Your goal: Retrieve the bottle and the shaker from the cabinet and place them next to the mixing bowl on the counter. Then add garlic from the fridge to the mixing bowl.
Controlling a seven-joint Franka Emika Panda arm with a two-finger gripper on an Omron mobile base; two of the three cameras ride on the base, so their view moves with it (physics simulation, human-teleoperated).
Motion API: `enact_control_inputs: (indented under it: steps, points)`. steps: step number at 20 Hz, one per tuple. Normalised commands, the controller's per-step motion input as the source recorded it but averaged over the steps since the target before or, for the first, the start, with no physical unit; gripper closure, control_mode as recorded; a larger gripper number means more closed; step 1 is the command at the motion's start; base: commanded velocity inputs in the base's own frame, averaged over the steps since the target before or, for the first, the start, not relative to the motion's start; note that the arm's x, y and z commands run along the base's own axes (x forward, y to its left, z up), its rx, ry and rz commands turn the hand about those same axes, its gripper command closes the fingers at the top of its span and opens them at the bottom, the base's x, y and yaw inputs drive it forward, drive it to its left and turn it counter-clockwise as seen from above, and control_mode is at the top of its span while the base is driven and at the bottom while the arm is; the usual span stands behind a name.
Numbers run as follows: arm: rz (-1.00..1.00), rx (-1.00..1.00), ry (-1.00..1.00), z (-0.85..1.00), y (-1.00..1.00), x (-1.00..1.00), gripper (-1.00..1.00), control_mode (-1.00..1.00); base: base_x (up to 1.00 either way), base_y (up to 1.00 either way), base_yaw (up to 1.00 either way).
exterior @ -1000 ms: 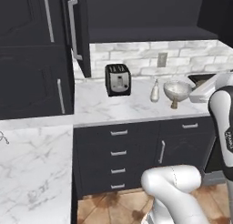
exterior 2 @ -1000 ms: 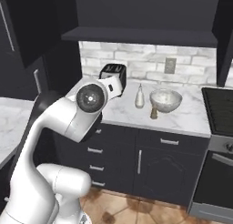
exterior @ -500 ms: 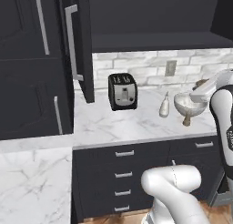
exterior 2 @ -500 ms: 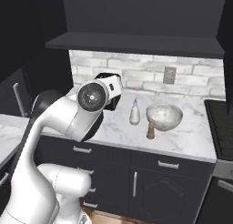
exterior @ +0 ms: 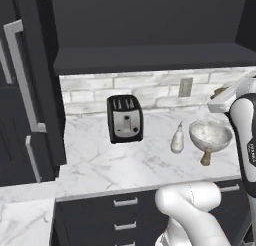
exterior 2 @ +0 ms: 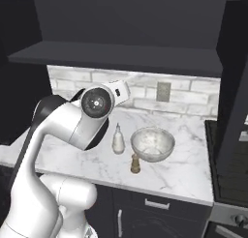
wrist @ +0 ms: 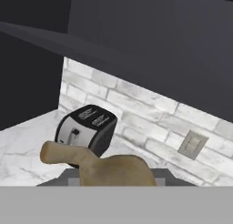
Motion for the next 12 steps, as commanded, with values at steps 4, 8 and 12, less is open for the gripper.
enact_control_inputs:
  steps: [4,8,12]
  points:
    - [0.00,0.00,0.00,0.00,0.00,0.00,1.00,1.00,0.48,-0.72,0.00]
    - [0.00,0.00,0.00,0.00,0.00,0.00,1.00,1.00,0.51,-0.43,0.00]
    - [0.00,0.00,0.00,0.00,0.00,0.00,1.00,1.00,0.49,0.12,0.00]
